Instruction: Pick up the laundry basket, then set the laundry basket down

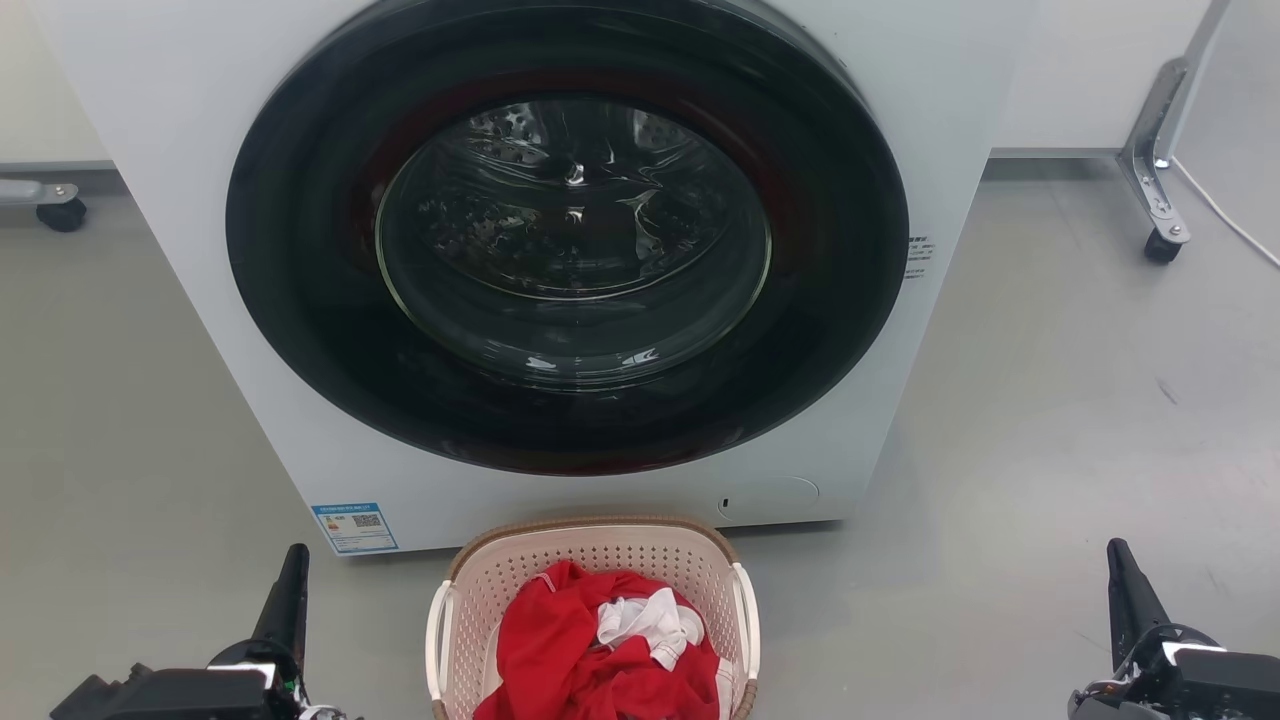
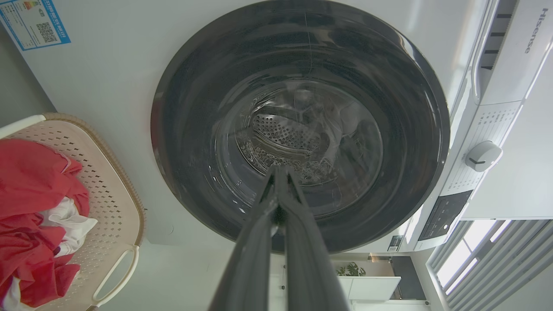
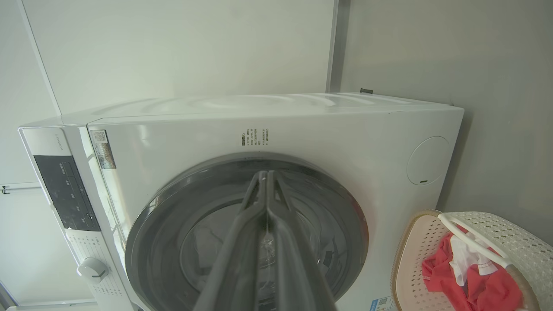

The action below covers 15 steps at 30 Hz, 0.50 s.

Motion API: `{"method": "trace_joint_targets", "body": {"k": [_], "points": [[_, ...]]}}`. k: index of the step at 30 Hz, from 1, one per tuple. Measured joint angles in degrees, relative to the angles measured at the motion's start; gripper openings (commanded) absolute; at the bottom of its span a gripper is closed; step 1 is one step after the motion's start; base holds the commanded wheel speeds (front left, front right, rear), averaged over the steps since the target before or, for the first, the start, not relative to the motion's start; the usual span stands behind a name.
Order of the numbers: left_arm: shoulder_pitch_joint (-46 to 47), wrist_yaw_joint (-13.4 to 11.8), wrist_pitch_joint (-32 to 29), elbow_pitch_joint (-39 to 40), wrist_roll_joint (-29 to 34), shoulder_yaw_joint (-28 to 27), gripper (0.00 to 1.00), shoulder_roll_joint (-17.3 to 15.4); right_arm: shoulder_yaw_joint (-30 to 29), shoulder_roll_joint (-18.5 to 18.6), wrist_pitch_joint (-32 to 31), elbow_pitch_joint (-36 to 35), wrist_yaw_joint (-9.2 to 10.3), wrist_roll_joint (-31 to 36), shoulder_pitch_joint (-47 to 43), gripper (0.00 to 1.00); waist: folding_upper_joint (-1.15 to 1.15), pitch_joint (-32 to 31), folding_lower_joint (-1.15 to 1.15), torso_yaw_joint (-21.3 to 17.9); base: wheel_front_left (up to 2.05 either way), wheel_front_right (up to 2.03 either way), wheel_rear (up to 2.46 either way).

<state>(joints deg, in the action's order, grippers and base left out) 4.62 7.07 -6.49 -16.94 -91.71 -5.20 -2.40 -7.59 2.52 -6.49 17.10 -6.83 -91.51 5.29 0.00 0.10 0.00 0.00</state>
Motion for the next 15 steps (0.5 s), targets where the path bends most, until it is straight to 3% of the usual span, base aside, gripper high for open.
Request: {"method": "trace_joint_targets", "body": {"k": [15], "points": [[0.0,0.0,0.0,0.0,0.0,0.0,0.0,0.0,0.0,0.0,0.0,0.0,0.0,0.0,0.0,0.0,0.0,0.0,0.0,0.0,0.0,0.0,0.0]]}}
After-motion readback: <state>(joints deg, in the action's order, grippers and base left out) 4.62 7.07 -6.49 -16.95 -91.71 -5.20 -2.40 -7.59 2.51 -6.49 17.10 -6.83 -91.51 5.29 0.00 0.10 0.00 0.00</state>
